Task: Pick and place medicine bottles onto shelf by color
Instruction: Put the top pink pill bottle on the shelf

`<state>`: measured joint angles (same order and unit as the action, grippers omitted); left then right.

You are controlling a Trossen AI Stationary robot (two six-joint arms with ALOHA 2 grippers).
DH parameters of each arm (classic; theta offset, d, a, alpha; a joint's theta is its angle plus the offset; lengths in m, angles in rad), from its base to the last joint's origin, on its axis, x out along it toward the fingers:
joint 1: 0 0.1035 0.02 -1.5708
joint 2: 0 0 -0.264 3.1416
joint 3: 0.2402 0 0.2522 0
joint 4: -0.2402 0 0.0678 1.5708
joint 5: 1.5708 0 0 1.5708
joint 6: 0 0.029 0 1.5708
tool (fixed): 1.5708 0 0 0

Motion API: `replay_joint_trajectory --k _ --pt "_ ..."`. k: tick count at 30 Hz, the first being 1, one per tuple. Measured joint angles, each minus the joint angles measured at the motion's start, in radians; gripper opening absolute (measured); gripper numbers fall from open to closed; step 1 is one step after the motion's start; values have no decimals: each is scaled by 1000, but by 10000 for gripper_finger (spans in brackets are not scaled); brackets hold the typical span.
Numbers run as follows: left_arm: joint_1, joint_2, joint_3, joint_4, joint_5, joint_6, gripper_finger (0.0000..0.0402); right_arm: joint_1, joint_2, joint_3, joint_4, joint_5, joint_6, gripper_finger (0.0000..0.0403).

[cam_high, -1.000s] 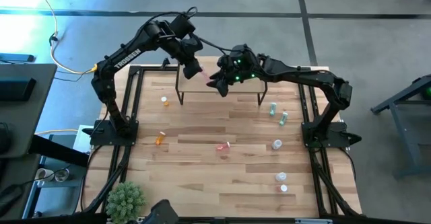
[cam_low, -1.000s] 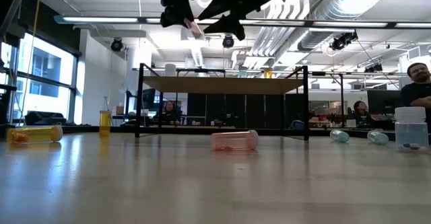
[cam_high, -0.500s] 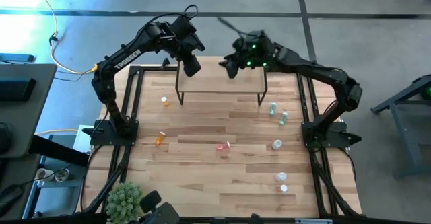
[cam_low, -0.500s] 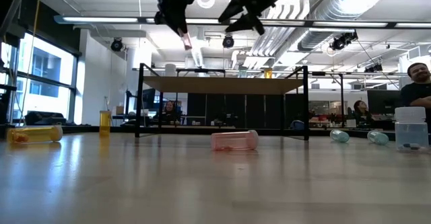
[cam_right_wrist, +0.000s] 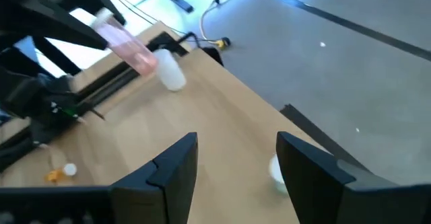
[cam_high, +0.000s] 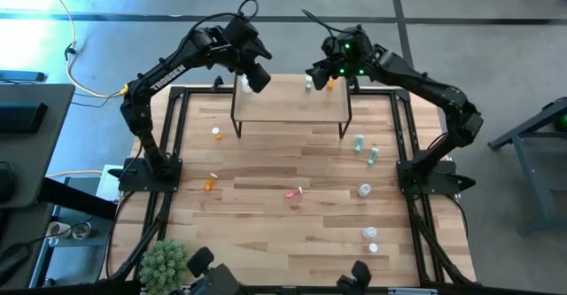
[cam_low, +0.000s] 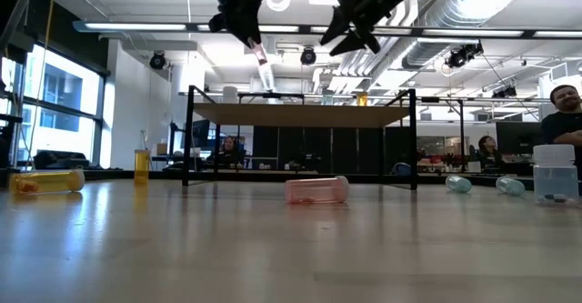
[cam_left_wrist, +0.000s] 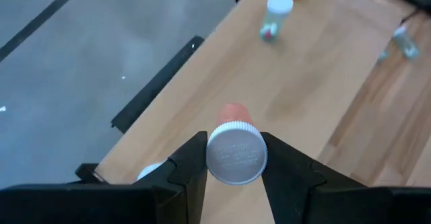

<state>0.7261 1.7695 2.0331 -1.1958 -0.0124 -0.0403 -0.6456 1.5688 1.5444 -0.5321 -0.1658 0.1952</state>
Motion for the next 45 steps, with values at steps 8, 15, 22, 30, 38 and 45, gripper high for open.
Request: replay_joint_trajectory --k 8,15,22,30,38,45 --pt "-3 67 0 85 11 -77 113 -65 0 0 -15 -1 -47 193" --pt "-3 133 0 91 12 -149 113 -108 0 0 -61 -1 -47 193" --pt "-10 159 22 96 9 -170 113 -121 0 0 -101 -1 -107 193" --pt "-10 168 120 88 8 -187 105 -121 0 0 -123 -2 -125 193" --pt "-35 168 97 81 2 -211 111 -121 0 0 -134 -2 -125 193" --pt "-48 169 53 48 -40 -185 115 -120 0 -1 -164 -2 -125 193"
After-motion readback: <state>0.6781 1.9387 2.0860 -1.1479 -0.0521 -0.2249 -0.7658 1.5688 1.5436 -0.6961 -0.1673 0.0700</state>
